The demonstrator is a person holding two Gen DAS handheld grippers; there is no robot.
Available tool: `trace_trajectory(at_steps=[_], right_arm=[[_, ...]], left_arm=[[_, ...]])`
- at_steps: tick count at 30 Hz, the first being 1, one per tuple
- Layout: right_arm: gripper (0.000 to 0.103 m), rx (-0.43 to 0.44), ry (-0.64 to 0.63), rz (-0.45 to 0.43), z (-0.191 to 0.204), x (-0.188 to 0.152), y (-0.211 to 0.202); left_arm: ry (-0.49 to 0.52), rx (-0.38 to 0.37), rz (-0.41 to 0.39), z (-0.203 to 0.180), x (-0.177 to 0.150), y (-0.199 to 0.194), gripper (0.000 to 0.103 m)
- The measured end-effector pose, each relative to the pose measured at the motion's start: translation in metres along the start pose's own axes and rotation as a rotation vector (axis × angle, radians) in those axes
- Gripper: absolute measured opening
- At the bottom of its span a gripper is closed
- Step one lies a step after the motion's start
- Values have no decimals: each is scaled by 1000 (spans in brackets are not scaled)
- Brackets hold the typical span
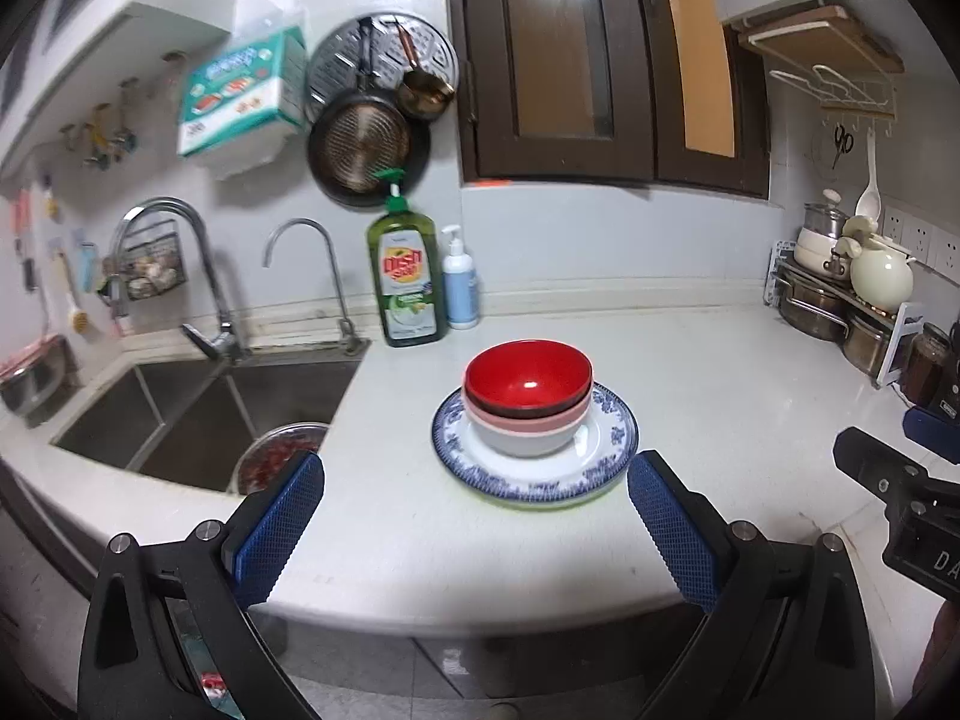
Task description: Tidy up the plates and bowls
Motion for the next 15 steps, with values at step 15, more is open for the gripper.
trace_trajectory(at_steps=[15], right_arm=[[90, 23, -42, -67, 24, -38, -105]], left_arm=[[-23, 39, -29, 27, -25, -96, 103]])
Point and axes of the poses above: each gripper's, at about its wrist camera, not at the fingertips, and y roughly the way its jaws point, z to its left, x to its top, the point moved 4 cm from there along y, roughly the way its jaws point, and after that the axes turned 15 degrees about x, right-handed, at the moved point
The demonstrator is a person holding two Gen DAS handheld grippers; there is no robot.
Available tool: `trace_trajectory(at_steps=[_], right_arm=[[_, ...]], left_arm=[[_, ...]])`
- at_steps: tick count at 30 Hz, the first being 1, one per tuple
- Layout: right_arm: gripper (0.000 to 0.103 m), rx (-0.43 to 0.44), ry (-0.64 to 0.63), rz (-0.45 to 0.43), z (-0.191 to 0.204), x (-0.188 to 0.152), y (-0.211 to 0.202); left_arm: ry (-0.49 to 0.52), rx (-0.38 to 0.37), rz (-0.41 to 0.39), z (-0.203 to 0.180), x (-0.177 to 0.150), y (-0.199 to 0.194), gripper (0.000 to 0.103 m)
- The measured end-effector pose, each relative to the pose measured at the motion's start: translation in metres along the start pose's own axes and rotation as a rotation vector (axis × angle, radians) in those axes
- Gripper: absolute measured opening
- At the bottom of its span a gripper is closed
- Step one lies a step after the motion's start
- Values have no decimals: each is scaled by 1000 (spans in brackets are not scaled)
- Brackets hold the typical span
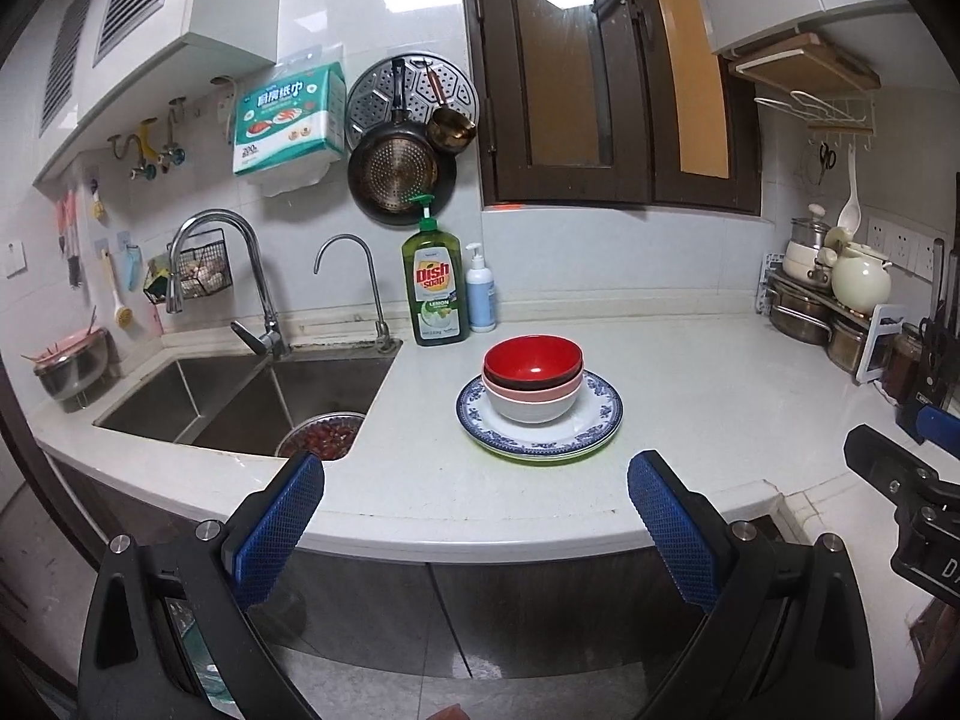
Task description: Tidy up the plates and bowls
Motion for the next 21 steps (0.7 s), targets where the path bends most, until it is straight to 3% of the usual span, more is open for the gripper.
trace_trajectory(at_steps=[21], right_arm=[[90, -10, 9, -32, 10, -7, -33]], left_arm=[[10, -28, -39, 11, 1, -27, 103]])
Point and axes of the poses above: each gripper's, at about its wrist camera, not at the fingertips, and y roughly the way its jaws point, z to its left, x to its top, the point moved 4 cm from there along y, roughly the way its jaws point, and after that the axes turned 15 degrees about x, right-handed, at the moved point
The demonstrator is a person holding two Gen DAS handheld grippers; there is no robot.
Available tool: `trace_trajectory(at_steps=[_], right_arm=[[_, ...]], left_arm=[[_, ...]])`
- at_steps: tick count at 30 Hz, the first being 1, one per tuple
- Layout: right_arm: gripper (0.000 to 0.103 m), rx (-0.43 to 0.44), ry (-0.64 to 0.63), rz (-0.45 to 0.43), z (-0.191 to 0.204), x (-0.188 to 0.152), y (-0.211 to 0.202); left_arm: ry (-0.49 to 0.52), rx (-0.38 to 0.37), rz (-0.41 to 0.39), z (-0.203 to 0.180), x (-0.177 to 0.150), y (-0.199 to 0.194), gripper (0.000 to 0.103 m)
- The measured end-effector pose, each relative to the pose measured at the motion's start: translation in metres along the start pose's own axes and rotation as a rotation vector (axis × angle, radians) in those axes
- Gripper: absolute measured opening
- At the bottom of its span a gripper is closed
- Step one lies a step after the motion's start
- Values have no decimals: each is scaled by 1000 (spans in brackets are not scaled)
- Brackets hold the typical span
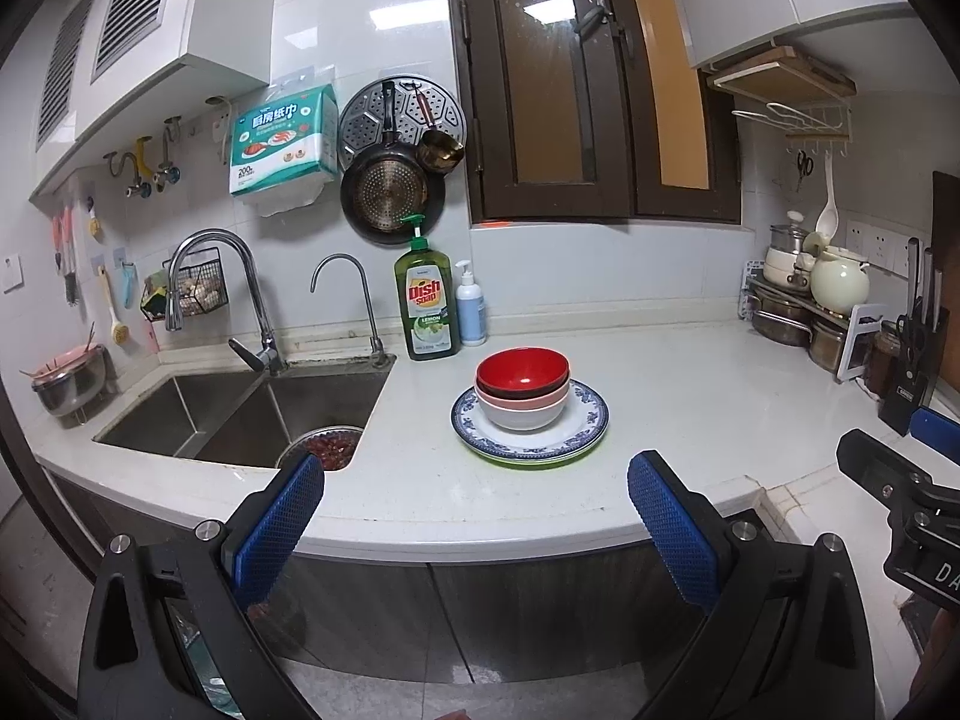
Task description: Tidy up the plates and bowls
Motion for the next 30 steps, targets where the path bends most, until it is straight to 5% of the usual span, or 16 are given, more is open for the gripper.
trace_trajectory(at_steps=[30], right_arm=[[90, -2, -6, -15, 0, -1, -7]], left_arm=[[-1, -11, 3, 0, 2, -2, 103]])
Point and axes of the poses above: each gripper's, at about its wrist camera, not at the fingertips, and y roughly the way its jaws point, z to its left, x to its top, the point moved 4 cm from there along y, roughly the way its jaws point, and after that the axes turned 15 degrees about x, right-handed, at the moved point
